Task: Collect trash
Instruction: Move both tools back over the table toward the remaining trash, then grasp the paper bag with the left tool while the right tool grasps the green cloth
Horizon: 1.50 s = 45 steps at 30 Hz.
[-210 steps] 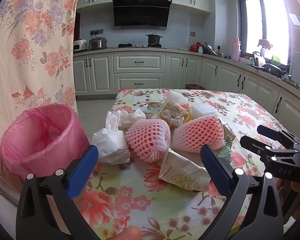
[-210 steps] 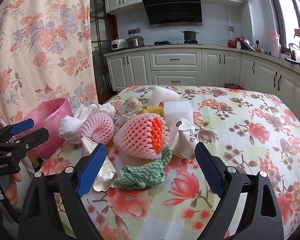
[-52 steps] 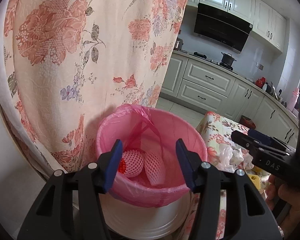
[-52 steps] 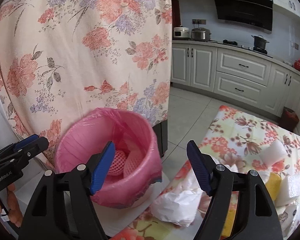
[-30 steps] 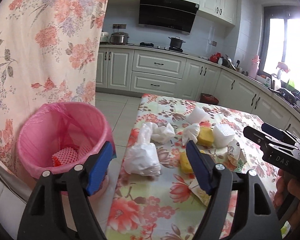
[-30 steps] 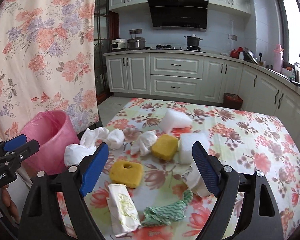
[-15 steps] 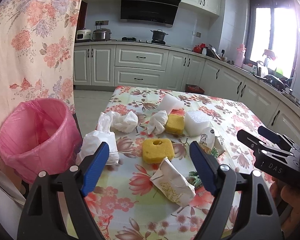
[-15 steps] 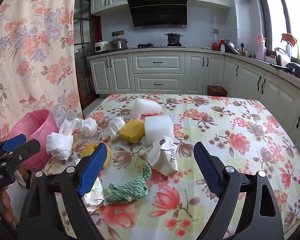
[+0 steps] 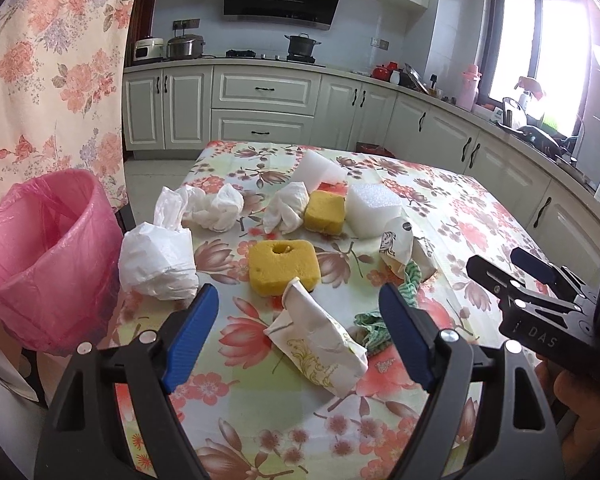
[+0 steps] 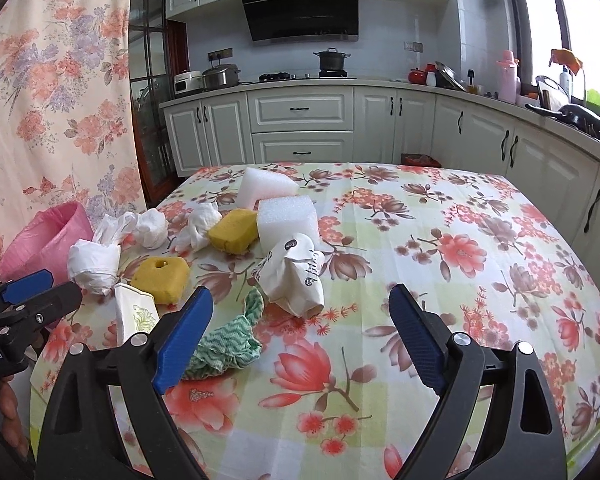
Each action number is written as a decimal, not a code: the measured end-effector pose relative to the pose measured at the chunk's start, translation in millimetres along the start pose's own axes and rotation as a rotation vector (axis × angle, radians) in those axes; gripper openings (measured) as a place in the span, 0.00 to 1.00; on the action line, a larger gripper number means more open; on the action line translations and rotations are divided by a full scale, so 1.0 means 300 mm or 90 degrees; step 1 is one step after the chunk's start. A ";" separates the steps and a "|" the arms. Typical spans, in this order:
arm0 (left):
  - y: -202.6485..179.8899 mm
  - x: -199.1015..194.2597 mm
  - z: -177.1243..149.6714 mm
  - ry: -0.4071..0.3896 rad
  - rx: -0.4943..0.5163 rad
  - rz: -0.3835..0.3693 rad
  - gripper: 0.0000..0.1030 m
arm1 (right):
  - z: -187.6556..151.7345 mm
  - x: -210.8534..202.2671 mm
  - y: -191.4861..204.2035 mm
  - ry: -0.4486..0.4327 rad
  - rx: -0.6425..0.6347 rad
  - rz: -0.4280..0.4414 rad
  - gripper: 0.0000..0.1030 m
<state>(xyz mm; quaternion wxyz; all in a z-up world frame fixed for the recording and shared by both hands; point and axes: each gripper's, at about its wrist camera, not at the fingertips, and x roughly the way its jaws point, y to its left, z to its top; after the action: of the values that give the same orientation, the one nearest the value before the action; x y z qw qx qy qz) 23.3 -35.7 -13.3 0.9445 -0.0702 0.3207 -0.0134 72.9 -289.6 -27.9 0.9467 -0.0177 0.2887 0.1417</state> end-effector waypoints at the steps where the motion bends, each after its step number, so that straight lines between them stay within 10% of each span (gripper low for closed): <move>1: -0.004 0.007 -0.004 0.004 0.001 -0.001 0.77 | -0.004 0.002 -0.004 0.001 0.001 -0.002 0.82; 21: -0.037 0.157 -0.066 0.089 -0.017 -0.021 0.75 | -0.029 0.032 -0.048 0.018 0.015 -0.015 0.82; 32: -0.055 0.206 -0.083 0.142 0.004 -0.029 0.21 | -0.032 0.039 -0.044 0.024 0.014 -0.013 0.82; 45: -0.008 0.149 -0.065 0.119 0.001 -0.019 0.20 | -0.043 0.050 0.000 0.033 -0.003 -0.004 0.82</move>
<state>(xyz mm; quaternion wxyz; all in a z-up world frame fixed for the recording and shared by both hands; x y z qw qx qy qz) 47.1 -43.7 -55.3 0.9102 -0.0727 0.4063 -0.0338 77.6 -287.3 -47.0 0.9394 -0.0246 0.3127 0.1386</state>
